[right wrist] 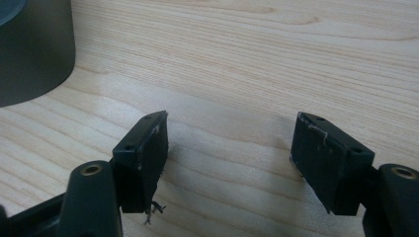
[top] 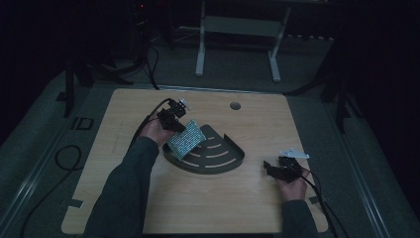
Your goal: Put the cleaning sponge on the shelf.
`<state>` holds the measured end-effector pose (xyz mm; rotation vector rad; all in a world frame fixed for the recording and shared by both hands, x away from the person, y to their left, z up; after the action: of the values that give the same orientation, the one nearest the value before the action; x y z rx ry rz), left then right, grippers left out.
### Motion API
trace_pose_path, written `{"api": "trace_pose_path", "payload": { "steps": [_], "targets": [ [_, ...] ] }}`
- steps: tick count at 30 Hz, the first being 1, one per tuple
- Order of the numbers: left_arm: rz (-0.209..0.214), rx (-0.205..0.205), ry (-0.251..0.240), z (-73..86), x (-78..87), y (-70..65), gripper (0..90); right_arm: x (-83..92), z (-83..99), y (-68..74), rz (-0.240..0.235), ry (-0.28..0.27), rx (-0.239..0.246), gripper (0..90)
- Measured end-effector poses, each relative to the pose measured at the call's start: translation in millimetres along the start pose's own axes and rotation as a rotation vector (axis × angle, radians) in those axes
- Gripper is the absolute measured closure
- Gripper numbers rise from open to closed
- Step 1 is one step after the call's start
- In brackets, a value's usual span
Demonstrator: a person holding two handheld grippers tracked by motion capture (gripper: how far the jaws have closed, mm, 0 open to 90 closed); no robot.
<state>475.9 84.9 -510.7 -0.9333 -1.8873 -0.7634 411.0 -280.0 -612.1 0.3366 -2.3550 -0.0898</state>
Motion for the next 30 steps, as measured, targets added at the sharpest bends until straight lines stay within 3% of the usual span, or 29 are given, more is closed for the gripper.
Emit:
{"api": "trace_pose_path", "payload": {
  "steps": [30],
  "targets": [
    [0.003, -0.029, 0.054, 8.1, -17.0, -6.6, 89.9, -0.1, 0.0, 0.0, -0.001, 0.0, 0.001, 29.9]
  ]
}}
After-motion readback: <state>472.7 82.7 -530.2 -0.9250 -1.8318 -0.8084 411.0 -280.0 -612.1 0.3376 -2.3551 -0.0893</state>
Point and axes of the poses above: each handheld gripper's, and its own axes: x roughly backward along the jaws, z roughly out of its underside, y roughly to its left, the point moved 8 cm from there along -x, roughly forward along the jaws, and after that the axes turned 13 degrees about -x, right-handed, at the moved point
